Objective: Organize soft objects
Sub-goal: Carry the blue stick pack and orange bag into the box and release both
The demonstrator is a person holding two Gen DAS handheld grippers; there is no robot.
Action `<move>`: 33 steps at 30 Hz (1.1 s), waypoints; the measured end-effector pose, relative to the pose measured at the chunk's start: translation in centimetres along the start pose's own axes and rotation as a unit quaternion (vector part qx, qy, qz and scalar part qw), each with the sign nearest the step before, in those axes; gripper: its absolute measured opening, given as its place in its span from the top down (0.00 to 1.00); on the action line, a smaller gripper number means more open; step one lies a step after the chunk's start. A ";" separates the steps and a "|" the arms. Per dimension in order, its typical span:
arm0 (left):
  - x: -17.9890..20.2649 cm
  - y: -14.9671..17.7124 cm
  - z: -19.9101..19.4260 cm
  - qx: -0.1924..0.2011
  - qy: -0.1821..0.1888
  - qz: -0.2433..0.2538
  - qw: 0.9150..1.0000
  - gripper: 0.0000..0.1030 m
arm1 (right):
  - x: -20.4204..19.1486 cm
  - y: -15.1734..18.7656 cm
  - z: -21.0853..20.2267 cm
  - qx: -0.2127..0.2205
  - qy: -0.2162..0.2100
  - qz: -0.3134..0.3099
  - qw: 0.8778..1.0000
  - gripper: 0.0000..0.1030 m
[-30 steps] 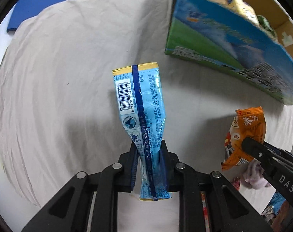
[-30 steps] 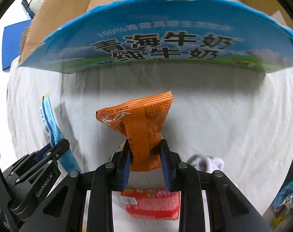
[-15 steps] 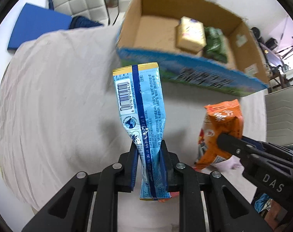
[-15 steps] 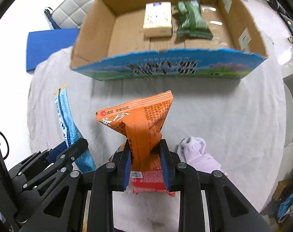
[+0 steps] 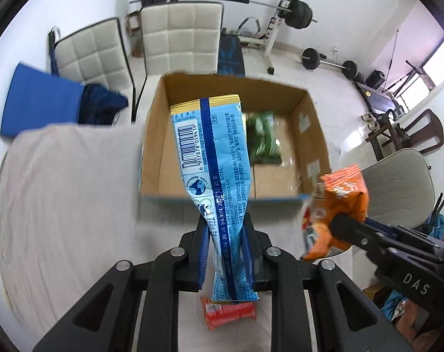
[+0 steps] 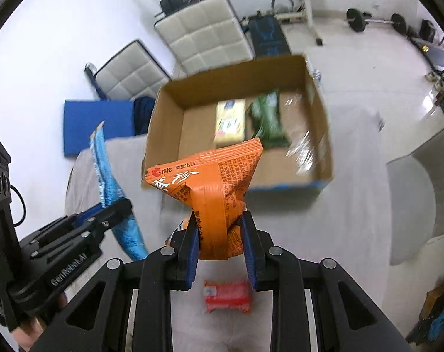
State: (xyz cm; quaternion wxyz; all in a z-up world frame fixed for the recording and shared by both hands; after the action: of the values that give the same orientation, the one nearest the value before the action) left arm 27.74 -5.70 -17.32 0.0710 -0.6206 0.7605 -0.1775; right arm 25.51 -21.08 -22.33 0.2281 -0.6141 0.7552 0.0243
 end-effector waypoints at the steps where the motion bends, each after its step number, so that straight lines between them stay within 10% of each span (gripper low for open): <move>1: 0.0 -1.2 -0.1 0.003 0.000 0.004 1.000 0.83 | 0.3 -1.1 -0.2 0.006 0.004 0.002 1.000 0.73; 13: -3.0 -11.9 6.1 -0.030 -0.046 0.049 0.997 0.83 | 4.8 -10.8 6.0 -0.008 0.102 0.027 0.994 0.73; 33: -6.4 -14.1 21.0 -0.183 -0.065 0.023 0.981 0.70 | 5.9 -10.4 17.9 -0.124 0.188 -0.016 0.974 0.70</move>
State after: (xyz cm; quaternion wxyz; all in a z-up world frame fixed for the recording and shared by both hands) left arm 49.04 -5.67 -32.48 0.0096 -0.6155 0.7880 0.0072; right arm 40.05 -23.32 -38.02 0.0043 -0.6433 0.7656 -0.0016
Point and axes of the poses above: each gripper's, at about its wrist camera, not at the fingertips, and z roughly the way its jaws point, x to its right, y to its underside, the point moved 5 cm from there along z, roughly the way its jaws point, and after that the axes turned 7 degrees about z, right-handed, at the moved point
